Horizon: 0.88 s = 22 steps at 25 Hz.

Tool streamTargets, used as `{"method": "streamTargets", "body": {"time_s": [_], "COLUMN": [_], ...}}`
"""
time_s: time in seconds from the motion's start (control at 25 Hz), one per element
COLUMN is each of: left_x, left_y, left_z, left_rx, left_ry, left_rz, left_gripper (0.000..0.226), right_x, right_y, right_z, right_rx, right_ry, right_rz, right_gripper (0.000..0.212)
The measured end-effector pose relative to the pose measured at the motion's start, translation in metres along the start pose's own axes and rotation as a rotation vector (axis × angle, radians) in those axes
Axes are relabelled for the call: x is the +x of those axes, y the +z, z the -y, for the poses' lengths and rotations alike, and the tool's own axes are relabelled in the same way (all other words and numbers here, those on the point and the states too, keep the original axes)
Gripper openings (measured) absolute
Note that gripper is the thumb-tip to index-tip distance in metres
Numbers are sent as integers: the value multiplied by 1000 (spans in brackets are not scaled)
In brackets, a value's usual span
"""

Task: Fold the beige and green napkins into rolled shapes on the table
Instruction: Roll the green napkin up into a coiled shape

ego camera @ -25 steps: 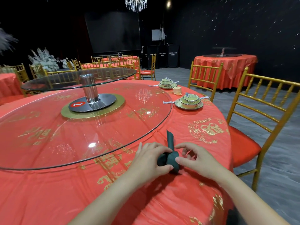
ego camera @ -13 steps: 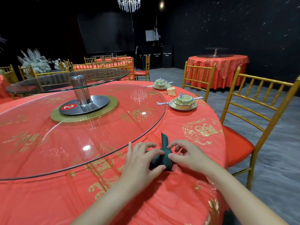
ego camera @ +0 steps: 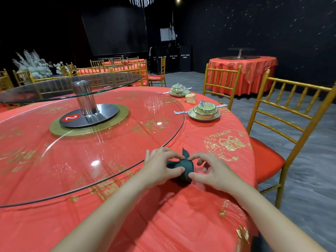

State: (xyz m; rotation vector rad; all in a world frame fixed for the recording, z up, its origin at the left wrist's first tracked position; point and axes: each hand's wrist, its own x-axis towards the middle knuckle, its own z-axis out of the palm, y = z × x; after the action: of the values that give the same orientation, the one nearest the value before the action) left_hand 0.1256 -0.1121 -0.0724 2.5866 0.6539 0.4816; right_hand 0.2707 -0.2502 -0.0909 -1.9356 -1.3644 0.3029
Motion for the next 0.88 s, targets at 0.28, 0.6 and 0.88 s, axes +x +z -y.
{"method": "streamTargets", "body": {"time_s": [0.28, 0.6, 0.88], "left_x": [-13, 28, 48], "left_y": [21, 18, 26], "left_z": [2, 3, 6], "left_rx": [45, 56, -73], "left_ry": [126, -27, -109], "left_rz": [-340, -122, -95], "left_gripper": [25, 30, 31], "right_x": [27, 41, 61], "right_y": [0, 0, -2], "right_z": [-1, -8, -11], "right_rx": [131, 190, 80], "right_ry": [121, 101, 150], "right_rz": [25, -34, -31], "right_gripper": [10, 26, 23]}}
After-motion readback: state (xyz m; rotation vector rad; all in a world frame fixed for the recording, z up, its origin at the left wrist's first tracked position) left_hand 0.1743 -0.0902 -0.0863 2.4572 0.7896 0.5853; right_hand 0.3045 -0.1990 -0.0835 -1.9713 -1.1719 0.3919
